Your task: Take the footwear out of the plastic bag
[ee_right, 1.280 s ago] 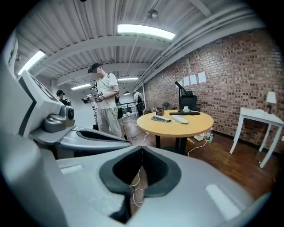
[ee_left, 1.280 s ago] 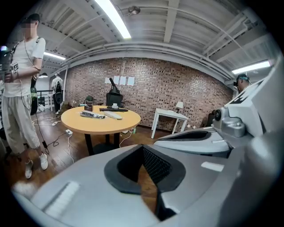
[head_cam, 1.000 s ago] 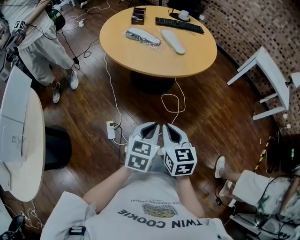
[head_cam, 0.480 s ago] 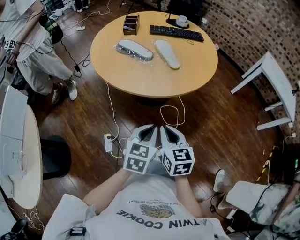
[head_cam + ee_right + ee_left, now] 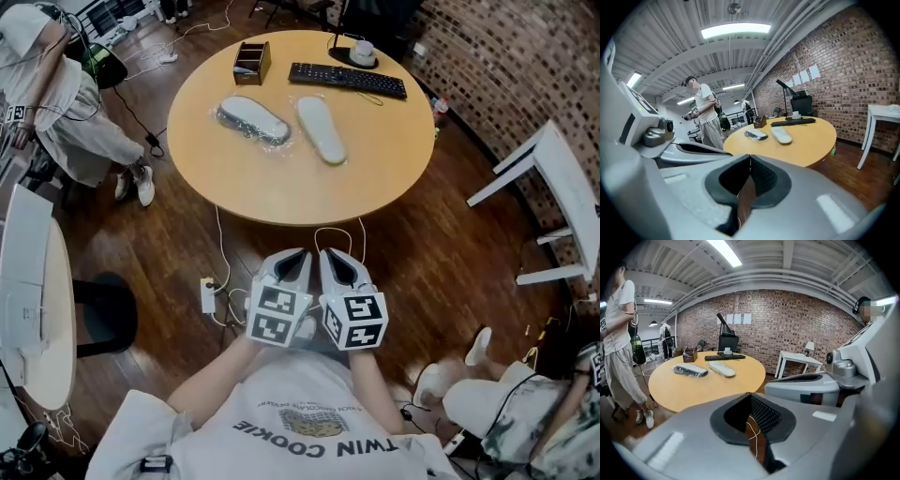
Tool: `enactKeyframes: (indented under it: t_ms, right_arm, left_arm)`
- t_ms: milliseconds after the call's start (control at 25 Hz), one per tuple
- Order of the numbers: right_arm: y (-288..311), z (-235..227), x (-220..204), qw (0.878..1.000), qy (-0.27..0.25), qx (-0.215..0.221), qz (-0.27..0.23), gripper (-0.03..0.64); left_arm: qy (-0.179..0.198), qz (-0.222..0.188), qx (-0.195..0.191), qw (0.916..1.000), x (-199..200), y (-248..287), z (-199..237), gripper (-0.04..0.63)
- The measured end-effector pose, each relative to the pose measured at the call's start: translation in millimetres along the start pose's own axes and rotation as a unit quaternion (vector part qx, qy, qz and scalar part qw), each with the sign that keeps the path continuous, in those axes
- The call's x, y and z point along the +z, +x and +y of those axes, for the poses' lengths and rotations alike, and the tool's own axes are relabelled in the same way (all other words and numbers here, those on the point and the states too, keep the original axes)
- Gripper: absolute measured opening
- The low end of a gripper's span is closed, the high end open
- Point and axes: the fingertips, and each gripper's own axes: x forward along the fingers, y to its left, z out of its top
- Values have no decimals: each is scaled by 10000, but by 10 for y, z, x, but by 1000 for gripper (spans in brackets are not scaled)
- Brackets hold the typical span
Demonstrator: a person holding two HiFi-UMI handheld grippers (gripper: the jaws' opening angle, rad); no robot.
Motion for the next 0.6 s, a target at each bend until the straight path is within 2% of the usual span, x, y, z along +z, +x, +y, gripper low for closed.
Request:
enactKeyframes:
  t_ms: [400,600]
  right_arm:
    - [238,-302,176,9998,45,159,-101,3]
    - [493,-363,264,9996,142,228,-126,3]
  left_arm:
    - [95,-84,163,9998,325,404,62,5]
    - [181,-118,108,9997,420,593,227,5]
